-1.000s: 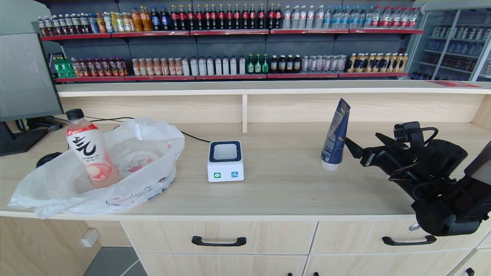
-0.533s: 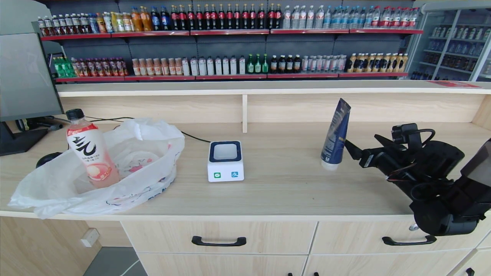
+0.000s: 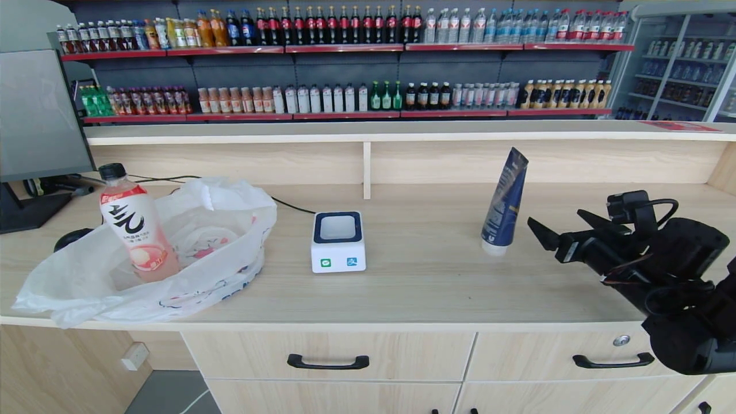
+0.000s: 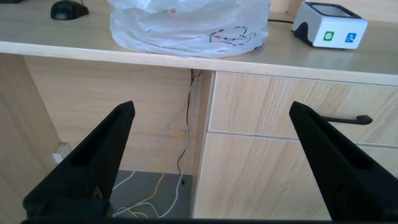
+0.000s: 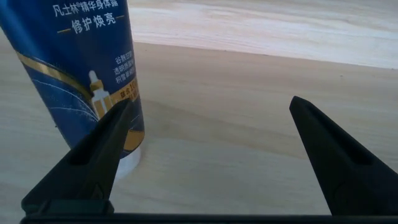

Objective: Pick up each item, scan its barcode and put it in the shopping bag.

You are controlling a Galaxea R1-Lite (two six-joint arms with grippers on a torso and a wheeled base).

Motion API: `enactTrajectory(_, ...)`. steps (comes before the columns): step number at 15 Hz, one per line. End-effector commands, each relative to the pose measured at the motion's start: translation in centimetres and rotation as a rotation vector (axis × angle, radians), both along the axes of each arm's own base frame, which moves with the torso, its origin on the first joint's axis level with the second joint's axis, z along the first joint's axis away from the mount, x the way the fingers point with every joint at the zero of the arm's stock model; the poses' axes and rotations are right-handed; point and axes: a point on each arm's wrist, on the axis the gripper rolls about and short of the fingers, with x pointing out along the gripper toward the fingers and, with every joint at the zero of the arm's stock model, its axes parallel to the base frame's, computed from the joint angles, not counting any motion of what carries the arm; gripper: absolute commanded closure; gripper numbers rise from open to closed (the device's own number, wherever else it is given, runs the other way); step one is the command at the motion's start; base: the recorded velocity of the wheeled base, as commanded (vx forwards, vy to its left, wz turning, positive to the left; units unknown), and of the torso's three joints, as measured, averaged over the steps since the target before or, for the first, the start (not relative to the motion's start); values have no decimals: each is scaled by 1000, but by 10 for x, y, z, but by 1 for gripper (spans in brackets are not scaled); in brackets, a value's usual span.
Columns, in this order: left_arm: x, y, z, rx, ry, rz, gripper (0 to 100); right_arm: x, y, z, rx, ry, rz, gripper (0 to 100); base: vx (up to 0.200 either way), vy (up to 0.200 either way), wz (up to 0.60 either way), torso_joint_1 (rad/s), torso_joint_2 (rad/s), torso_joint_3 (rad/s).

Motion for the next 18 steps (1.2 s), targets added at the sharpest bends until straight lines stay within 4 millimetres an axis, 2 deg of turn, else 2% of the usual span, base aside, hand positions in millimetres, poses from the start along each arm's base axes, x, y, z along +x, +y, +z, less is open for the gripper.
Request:
enactTrajectory(1,0,0,0,1,0,1,0,-22,3,23,-17,-54,4,0,0,0,0,0,0,0)
enactTrajectory(4,0,0,0,-1,0,1,0,-54,7,26,-36,-27,18,0,0,0,0,0,0,0)
enactTrajectory(6,0,0,0,-1,0,1,0,-74,35,29,-40,-26,125,0,0,0,0,0,0,0)
enactTrajectory(7,0,0,0,1,0,1,0,-78,42,29,-40,-23,156,0,0,0,0,0,0,0)
enactTrajectory(9,0,0,0,2,0,-1,0,-79,42,24,-40,-1,155,0,0,0,0,0,0,0)
enactTrajectory(13,0,0,0,-2,0,1,0,-57,51,11,-36,30,179,0,0,0,0,0,0,0)
enactTrajectory(18,0,0,0,-4,0,1,0,-35,85,0,14,46,202,0,0,0,0,0,0,0)
